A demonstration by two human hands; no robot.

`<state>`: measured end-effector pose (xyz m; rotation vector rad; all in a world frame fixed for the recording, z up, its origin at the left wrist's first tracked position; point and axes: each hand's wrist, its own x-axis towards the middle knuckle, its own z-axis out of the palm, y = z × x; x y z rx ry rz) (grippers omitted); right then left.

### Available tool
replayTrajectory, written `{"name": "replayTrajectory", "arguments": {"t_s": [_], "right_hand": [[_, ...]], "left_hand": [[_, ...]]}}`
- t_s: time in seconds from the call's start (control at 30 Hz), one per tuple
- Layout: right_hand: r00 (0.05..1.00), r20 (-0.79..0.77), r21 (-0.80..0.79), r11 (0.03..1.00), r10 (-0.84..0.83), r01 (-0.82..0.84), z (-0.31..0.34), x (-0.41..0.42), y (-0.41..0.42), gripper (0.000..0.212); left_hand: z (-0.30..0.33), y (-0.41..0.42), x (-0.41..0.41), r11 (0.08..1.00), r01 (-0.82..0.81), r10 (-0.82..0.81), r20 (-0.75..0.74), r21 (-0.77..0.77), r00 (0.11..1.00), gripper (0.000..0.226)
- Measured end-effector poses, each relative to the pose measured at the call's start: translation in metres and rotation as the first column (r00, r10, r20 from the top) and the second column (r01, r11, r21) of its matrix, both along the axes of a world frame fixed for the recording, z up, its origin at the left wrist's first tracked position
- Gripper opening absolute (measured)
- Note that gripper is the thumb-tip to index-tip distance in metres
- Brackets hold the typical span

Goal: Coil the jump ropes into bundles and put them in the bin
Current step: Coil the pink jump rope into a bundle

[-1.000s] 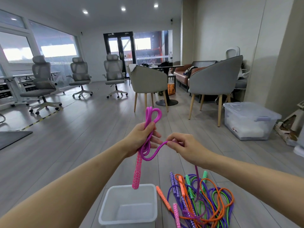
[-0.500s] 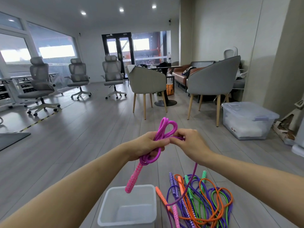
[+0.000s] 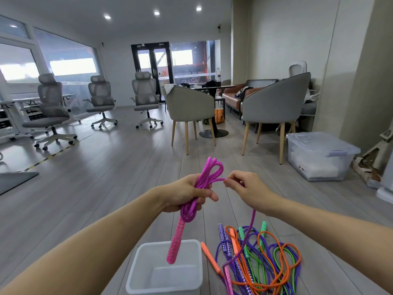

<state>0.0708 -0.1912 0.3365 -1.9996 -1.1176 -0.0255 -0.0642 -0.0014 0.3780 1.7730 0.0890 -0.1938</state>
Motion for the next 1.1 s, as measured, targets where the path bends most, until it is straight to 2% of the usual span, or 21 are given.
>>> {"name": "replayTrajectory", "arguments": {"t_s": [0.17,0.4,0.5,0.63,0.73,0.93,1.0,1.1], "right_hand": [[0.986,-0.038,0.008,0.986,-0.165,0.165,0.001,0.017,-0.009,0.038],[0.932,-0.13,0.035,0.938,-0.339,0.346,0.0,0.035,-0.018,0.052],[0.896,-0.242,0.082,0.912,-0.372,0.401,0.001,0.036,-0.018,0.052],[0.841,-0.439,0.179,0.887,-0.316,0.426,0.006,0.024,-0.001,0.03],[0.818,-0.526,0.24,0.881,-0.235,0.407,0.009,0.01,0.013,0.025],[0.86,-0.508,0.403,0.869,-0.049,0.288,0.011,-0.023,0.035,0.026],[0.879,-0.476,0.455,0.86,0.017,0.23,0.015,-0.033,0.039,0.022],[0.899,-0.438,0.495,0.837,0.011,0.231,0.02,-0.041,0.041,0.008]], "left_hand": [[0.003,0.007,-0.006,1.0,0.028,-0.028,-0.002,0.006,1.0,0.006],[0.01,0.014,-0.007,0.999,-0.028,0.03,-0.055,0.034,0.998,0.027],[0.008,0.018,-0.006,0.996,-0.094,0.094,0.0,0.01,0.996,0.022],[0.002,0.017,0.001,0.981,-0.182,0.185,0.052,-0.06,0.981,0.022],[-0.003,0.011,0.008,0.967,-0.224,0.235,0.081,-0.123,0.969,0.021],[-0.011,-0.001,0.026,0.938,-0.335,0.347,0.257,-0.092,0.902,0.022],[-0.013,-0.004,0.03,0.934,-0.349,0.355,0.303,-0.075,0.885,0.033],[-0.014,-0.008,0.034,0.94,-0.329,0.339,0.326,-0.089,0.883,0.048]]}}
